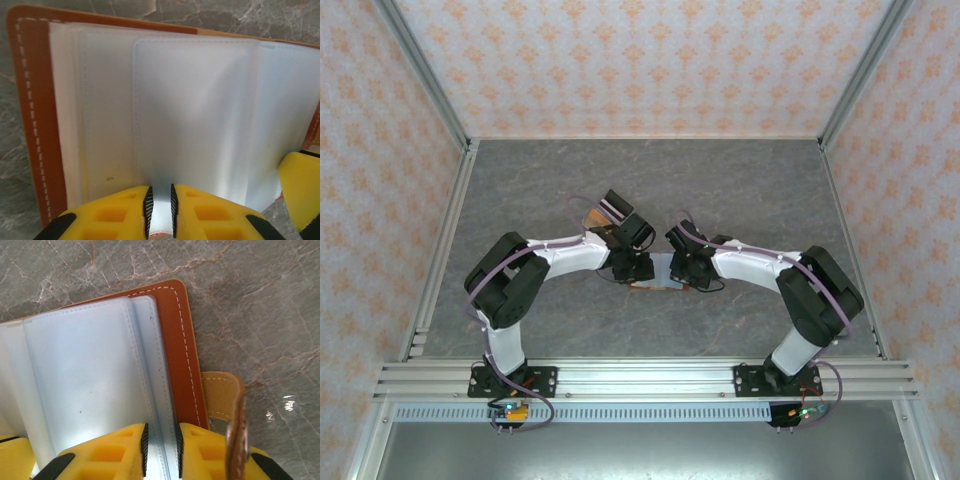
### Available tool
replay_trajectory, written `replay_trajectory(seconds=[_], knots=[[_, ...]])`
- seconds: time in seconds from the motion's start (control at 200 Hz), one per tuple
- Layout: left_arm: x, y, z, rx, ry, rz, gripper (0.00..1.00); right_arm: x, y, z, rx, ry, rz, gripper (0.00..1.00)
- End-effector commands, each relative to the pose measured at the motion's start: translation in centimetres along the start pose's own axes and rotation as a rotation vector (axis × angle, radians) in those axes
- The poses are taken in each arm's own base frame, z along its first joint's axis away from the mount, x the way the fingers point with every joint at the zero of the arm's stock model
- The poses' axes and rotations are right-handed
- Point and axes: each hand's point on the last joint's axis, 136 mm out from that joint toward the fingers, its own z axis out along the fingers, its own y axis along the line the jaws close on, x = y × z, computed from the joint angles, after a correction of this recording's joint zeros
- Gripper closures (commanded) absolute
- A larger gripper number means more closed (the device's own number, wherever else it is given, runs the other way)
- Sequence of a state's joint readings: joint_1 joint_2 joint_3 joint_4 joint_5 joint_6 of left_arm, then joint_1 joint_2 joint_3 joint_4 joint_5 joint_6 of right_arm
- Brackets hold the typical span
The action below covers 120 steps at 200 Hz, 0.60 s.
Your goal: Take the credit cards out of the card holder
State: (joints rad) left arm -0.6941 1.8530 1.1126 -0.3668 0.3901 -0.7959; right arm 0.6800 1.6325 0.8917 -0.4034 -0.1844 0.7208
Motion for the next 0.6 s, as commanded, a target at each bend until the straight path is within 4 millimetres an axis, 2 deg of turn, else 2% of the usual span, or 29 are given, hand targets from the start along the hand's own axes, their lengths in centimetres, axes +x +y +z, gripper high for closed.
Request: replay_trajectory(seconds=[0.0,0.22,0.335,0.405,0.5,0.596], knots=[[0.9,0.6,1.4,-0.025,0.036,-0.017,0.79,0.2,0.7,0.6,-0.037,0.014,-0.013,0.78],[0.6,-1.1,0.7,0.043,0.033,-0.017,0.79,-0.6,1.4,-0.4,-0.076,-0.020,-0.028,0.79],[-0.1,-1.9,-1.3,0.050,0.001,0.008,0.78,-1.4,0.8,-2.0,-0.052,-0.069,-0.034,0.79],[-0.6,-2.0,-3.1,0.037,-0.035,0.029,0.73,-2.0,-0.2,-3.4,-0.007,-0.108,-0.035,0.79],[-1.4,-1.7,-5.9,0.011,-0.091,0.049,0.62,-2.7,-0.9,-5.5,0.013,-0.160,-0.046,0.69],[-2.4,-0.6,-8.9,-0.029,-0.156,0.058,0.48,-3.8,-1.1,-8.4,0.003,-0.247,-0.056,0.51]])
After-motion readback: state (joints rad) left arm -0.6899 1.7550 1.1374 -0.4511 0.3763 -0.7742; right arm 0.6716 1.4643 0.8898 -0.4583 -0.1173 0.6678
